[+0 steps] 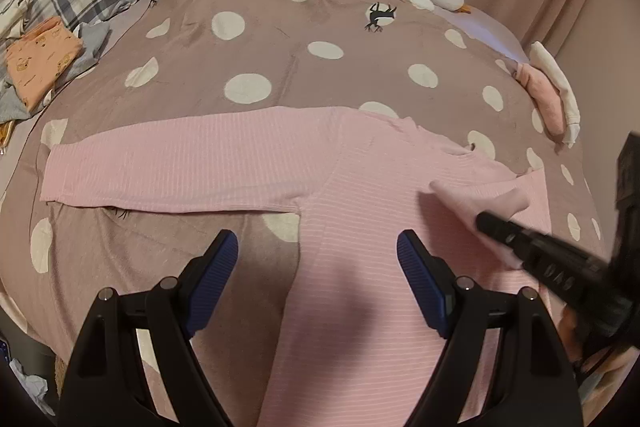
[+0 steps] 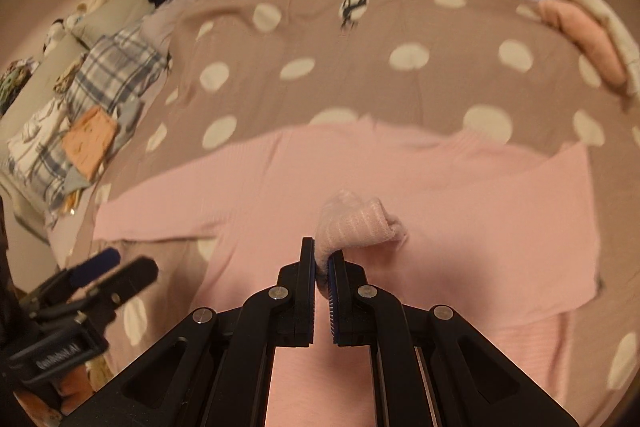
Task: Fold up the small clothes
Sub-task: 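Lift the sleeve with the right tool and fold that shirt side across the body, release, then grasp the folded sleeve cuff with the left tool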
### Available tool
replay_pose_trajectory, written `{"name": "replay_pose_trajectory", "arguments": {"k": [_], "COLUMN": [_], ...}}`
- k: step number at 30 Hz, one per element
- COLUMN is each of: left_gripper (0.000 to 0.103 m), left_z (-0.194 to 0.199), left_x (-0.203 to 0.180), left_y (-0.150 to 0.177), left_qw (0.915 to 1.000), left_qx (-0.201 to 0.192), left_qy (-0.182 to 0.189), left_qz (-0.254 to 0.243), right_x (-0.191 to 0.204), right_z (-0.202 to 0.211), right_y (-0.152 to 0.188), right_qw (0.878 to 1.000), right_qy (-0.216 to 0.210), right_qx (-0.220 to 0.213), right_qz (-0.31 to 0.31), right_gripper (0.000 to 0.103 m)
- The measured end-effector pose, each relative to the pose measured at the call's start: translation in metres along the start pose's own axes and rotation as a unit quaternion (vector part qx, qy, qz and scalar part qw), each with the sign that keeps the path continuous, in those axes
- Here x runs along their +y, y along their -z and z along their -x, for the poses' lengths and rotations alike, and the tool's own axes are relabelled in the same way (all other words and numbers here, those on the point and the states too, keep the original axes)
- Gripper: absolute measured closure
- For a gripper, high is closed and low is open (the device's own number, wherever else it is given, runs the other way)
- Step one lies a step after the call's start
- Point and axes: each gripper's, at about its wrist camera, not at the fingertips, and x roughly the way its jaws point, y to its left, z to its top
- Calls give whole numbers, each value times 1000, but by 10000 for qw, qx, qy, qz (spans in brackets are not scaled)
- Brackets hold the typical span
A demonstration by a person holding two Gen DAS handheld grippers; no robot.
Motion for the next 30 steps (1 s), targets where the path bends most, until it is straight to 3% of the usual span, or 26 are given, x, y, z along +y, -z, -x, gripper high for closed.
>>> {"name": "replay_pose_trajectory", "arguments": {"k": [8, 12, 14, 15, 16, 20, 25, 30], "left_gripper": [20, 20, 20, 20, 20, 20, 20, 22], "left_z": [-5, -6, -5, -5, -4, -2, -13, -37], "left_x": [9, 10, 10, 9, 9, -6, -37, -71], "left_y": [3, 3, 2, 1, 0, -4, -2, 11], "left_qw": [9999, 9999, 9993, 9984, 9976, 9957, 9939, 9885], "left_qx": [99, 130, 209, 269, 301, 301, 333, 539], "left_qy": [5, 77, 261, 471, 598, 880, 969, 1048], "left_qz": [62, 71, 136, 186, 201, 31, -414, -950], "right_x": [4, 1, -2, -3, -7, -21, -48, -76], "right_z": [-37, -33, -25, -21, -12, 14, 39, 48], "right_y": [18, 21, 20, 19, 19, 17, 20, 28], "right_qw": [9982, 9978, 9976, 9976, 9977, 9984, 9961, 9910], "right_qy": [-284, -413, -487, -510, -520, -348, 201, 477], "right_qx": [497, 478, 424, 386, 271, -140, -513, -589], "right_qz": [-160, -208, -240, -269, -333, -434, -694, -1101], "right_gripper": [95, 91, 75, 54, 41, 40, 40, 40]}}
